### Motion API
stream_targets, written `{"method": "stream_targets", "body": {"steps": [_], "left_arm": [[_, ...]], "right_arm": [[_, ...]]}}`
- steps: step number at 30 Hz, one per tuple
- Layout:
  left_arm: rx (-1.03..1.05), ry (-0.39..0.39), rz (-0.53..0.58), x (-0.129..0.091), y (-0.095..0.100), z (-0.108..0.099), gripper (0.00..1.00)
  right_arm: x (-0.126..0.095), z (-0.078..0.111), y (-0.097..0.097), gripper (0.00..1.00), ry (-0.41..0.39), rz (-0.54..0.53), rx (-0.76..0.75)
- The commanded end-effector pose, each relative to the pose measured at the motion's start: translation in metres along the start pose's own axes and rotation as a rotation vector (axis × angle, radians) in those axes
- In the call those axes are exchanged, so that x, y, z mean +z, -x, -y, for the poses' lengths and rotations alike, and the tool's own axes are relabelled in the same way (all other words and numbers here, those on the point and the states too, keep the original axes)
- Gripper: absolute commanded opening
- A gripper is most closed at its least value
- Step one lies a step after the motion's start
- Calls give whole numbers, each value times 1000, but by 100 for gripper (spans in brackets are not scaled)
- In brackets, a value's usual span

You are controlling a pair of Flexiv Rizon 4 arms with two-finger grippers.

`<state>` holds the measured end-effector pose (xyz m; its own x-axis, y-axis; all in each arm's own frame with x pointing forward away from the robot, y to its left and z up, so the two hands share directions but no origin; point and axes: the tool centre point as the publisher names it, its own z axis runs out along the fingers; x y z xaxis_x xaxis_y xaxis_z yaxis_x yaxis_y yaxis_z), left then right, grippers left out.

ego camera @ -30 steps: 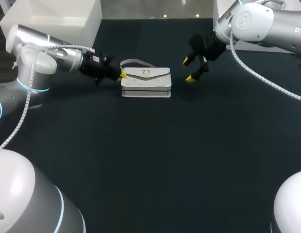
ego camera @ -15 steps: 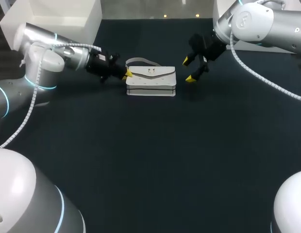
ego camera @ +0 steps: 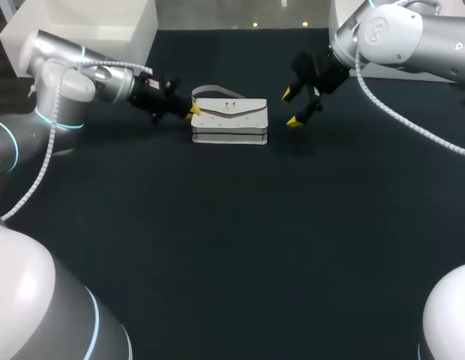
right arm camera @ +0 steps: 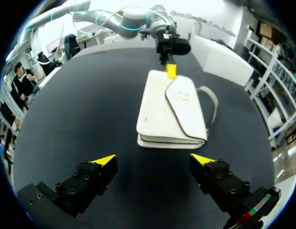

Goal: Pick up the bag, open it, inspect its contents, close it, and place it on the opposite side

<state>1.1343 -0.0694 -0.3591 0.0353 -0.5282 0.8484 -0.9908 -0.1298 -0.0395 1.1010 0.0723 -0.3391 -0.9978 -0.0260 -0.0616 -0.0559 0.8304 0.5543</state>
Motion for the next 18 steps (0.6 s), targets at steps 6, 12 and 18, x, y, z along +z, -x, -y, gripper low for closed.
{"method": "stream_targets", "body": {"steps": [6, 12, 18], "left_arm": [[-1, 19, -14, 8, 2, 8, 0], [-7, 18, -22, 10, 1, 9, 0], [0, 14, -29, 5, -5, 7, 76]], "right_arm": [[0, 0, 2, 100, 0, -4, 0], [0, 0, 2, 100, 0, -4, 0], [0, 0, 2, 100, 0, -4, 0]]}}
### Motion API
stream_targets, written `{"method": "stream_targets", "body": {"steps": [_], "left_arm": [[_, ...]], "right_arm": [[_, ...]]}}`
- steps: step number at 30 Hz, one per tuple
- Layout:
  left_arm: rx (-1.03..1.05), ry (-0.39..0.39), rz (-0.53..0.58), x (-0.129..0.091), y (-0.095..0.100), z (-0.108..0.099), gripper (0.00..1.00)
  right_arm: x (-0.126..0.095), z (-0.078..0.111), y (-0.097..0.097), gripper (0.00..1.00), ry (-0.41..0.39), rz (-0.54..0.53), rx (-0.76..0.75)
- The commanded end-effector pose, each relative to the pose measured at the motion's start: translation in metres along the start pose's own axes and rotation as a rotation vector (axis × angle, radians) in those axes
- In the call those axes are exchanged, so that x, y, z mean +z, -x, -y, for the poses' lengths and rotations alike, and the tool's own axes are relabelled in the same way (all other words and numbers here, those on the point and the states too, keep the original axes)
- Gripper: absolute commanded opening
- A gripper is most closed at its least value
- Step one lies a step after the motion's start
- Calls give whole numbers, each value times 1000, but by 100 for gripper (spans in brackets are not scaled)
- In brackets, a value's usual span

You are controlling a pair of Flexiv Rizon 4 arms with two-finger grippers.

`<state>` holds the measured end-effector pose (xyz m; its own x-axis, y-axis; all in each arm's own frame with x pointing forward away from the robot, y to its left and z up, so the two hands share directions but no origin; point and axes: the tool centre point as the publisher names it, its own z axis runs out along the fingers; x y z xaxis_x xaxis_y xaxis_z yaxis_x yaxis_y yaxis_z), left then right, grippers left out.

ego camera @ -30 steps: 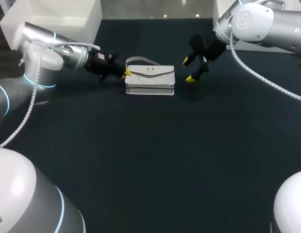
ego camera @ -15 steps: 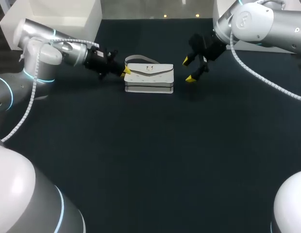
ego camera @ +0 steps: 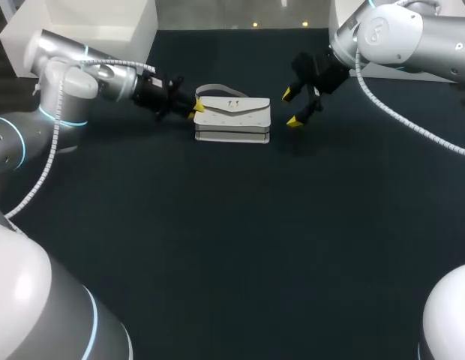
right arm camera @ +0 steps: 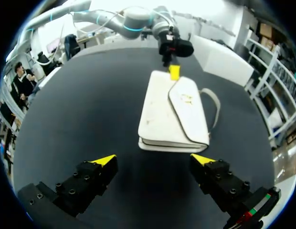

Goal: Pick up the bag, open it, inspect its contents, close it, and place it on the opposite side

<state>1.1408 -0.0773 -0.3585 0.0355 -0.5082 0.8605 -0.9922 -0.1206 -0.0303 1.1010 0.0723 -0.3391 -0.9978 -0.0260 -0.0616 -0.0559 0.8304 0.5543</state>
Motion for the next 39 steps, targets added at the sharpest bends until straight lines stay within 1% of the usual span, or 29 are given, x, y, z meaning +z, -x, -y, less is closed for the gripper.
{"method": "stream_targets", "body": {"steps": [1, 3, 4, 11, 14, 16, 21, 22, 23, 24, 25, 26, 27, 28, 29, 30, 33, 34, 36, 39], "left_arm": [[4, 0, -7, -4, -1, 2, 91], [8, -6, -11, -9, -3, 0, 99], [12, -7, -15, -12, -5, 0, 100], [50, -26, -26, -40, -16, -7, 100], [75, -24, -14, -55, -21, -11, 100], [93, -16, 13, -64, -23, -14, 100], [147, 42, 104, -89, -27, -18, 100], [165, 59, 117, -94, -28, -19, 100], [191, 92, 140, -100, -28, -20, 100], [211, 94, 161, -105, -29, -21, 100], [231, 124, 180, -110, -31, -21, 100], [256, 155, 197, -116, -31, -21, 100], [284, 151, 219, -120, -32, -20, 100], [307, 159, 243, -125, -32, -19, 100], [326, 188, 257, -129, -32, -19, 100], [347, 185, 273, -133, -32, -18, 100], [418, 238, 325, -145, -32, -15, 100], [460, 267, 345, -148, -32, -15, 100], [509, 275, 383, -153, -31, -13, 100], [590, 284, 409, -158, -30, -14, 100]], "right_arm": [[0, 0, 2, 100, 0, -4, 0], [0, 0, 2, 100, 0, -4, 0], [0, 0, 2, 100, 0, -4, 0], [0, 0, 2, 100, 0, -4, 0], [-3, -11, 4, 100, -71, 6, -6], [-7, -20, 5, 100, -114, 27, -4], [-17, -40, 3, 100, -192, 91, -22], [-18, -44, 2, 100, -199, 103, -29], [-20, -47, 2, 100, -215, 118, -29], [-21, -51, 1, 100, -232, 129, -33], [-22, -54, 1, 100, -238, 143, -38], [-23, -56, 0, 100, -245, 155, -40], [-24, -59, 0, 100, -253, 165, -44], [-25, -61, 0, 100, -261, 176, -45], [-25, -62, -1, 100, -272, 188, -48], [-25, -64, -1, 100, -286, 201, -48], [-25, -68, -2, 100, -313, 234, -55], [-25, -69, -2, 100, -320, 246, -60], [-25, -73, -4, 100, -339, 281, -71], [-26, -76, -6, 100, -360, 333, -83]]}}
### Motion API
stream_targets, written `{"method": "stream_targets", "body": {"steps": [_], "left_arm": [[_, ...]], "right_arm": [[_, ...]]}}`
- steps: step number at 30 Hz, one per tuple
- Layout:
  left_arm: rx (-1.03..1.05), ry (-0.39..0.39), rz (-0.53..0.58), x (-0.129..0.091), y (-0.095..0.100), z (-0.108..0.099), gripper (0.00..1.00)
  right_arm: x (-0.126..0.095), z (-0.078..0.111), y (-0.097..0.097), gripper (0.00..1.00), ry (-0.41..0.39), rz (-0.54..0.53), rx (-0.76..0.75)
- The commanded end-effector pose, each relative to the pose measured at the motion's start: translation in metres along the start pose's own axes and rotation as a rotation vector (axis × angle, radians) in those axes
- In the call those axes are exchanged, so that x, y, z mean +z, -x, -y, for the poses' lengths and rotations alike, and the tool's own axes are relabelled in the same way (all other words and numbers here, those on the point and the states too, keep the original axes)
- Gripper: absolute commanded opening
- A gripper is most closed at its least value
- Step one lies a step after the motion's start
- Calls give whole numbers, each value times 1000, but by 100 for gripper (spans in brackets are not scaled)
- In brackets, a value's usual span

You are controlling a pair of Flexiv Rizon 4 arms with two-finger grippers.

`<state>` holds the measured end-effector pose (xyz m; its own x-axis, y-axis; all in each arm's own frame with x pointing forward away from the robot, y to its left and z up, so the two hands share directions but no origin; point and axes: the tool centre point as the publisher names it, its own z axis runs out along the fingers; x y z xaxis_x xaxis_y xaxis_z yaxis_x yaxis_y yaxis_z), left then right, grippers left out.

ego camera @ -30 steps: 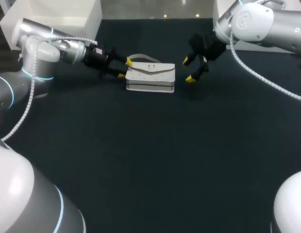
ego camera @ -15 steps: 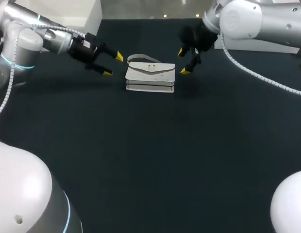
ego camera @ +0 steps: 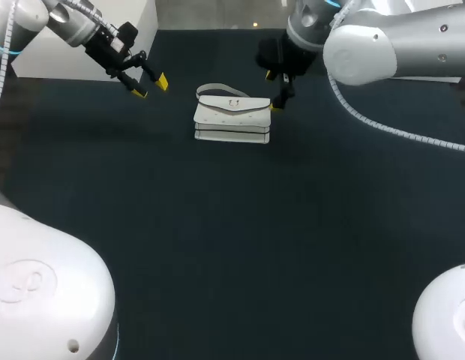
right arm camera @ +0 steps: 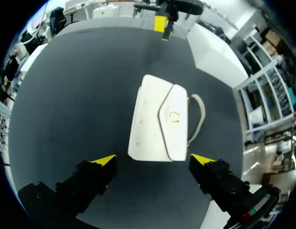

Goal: Pick up the bag, open it, inspect its contents, close it, and place it on the opposite side

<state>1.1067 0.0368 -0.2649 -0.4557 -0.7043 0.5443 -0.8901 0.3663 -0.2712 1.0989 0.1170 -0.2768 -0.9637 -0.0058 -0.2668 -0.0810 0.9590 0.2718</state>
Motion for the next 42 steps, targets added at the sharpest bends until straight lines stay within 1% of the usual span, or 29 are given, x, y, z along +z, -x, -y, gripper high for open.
{"method": "stream_targets", "body": {"steps": [1, 4, 9, 10, 23, 24, 26, 28, 30, 32, 35, 37, 38, 40, 42], "left_arm": [[100, 69, 47, -14, -3, 4, 100], [176, 63, 64, -17, -4, 0, 100], [236, 88, 86, -19, -8, -1, 100], [236, 88, 86, -19, -8, -1, 100], [236, 88, 86, -19, -8, -1, 100], [259, 89, 83, -17, -9, 1, 100], [289, 40, 125, -14, -8, 8, 100], [379, -7, 128, -14, -7, 15, 100], [478, -24, 121, -12, -7, 20, 100], [559, -54, 170, -11, -8, 25, 100], [641, -63, 211, -6, -10, 34, 100], [711, -83, 205, -5, -13, 36, 100], [739, -95, 227, -3, -14, 39, 100], [808, -122, 209, -2, -17, 42, 100], [894, -155, 218, 1, -19, 44, 100]], "right_arm": [[-2, -6, -9, 100, -66, 149, 0], [-3, -8, -11, 100, -81, 183, -1], [-3, -9, -14, 100, -101, 227, 6], [-2, -9, -15, 100, -111, 216, 7], [-2, -9, -15, 100, -111, 216, 7], [-2, -9, -15, 100, -111, 216, 7], [-6, -14, -8, 100, -132, 259, -26], [-6, -20, -7, 100, -131, 314, -36], [-3, -24, -9, 100, -140, 333, -39], [2, -27, -13, 100, -142, 352, -45], [11, -30, -19, 100, -135, 389, -35], [18, -31, -21, 100, -148, 390, -43], [21, -31, -22, 100, -143, 393, -39], [25, -31, -24, 100, -141, 404, -43], [27, -31, -24, 100, -121, 424, -42]]}}
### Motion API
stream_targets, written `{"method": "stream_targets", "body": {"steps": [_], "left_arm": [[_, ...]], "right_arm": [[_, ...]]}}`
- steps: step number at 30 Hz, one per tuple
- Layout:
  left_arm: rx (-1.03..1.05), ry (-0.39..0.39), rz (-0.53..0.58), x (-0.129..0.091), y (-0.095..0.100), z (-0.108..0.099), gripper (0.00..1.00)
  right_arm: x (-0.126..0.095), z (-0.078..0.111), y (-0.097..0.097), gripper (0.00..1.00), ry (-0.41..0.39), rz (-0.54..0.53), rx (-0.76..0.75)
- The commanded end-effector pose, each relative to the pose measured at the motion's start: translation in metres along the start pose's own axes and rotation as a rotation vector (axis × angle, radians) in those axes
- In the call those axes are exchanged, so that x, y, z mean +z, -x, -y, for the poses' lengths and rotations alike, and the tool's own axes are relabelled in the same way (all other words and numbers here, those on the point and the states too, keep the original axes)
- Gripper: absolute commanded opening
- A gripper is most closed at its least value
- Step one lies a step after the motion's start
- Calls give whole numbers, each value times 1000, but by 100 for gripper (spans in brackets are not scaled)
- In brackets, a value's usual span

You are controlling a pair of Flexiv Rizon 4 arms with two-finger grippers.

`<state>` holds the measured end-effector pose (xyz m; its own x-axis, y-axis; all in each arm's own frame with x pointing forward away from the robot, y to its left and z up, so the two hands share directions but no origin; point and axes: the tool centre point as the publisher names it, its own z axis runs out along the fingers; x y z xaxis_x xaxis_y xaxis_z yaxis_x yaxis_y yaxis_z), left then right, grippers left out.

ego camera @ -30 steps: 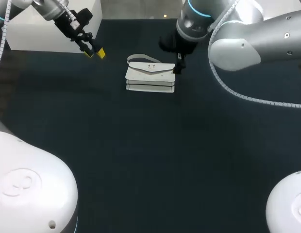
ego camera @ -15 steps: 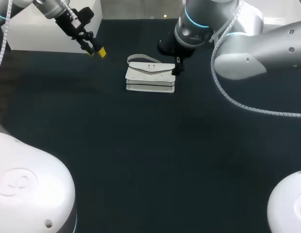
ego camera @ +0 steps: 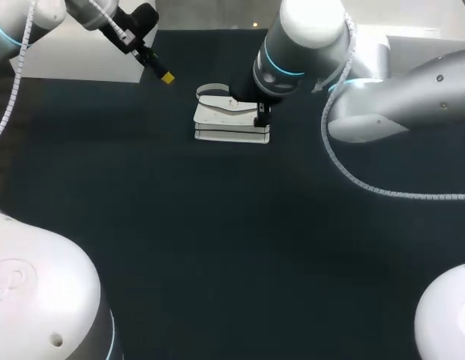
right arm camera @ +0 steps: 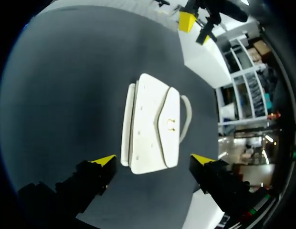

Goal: Pick up the bag, open it, inspect its contents, close it, and place it on the opposite side

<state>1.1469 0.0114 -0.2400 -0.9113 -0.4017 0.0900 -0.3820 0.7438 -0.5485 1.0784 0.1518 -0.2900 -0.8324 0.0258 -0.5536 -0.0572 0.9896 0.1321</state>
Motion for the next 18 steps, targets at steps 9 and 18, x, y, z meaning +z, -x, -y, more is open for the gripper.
{"method": "stream_targets", "body": {"steps": [9, 18], "left_arm": [[374, -168, 86, 20, -18, 13, 100], [434, -123, 39, 26, -23, 21, 100]], "right_arm": [[14, 4, -10, 100, 45, 160, 18], [25, 5, -18, 100, 52, 181, 12]]}}
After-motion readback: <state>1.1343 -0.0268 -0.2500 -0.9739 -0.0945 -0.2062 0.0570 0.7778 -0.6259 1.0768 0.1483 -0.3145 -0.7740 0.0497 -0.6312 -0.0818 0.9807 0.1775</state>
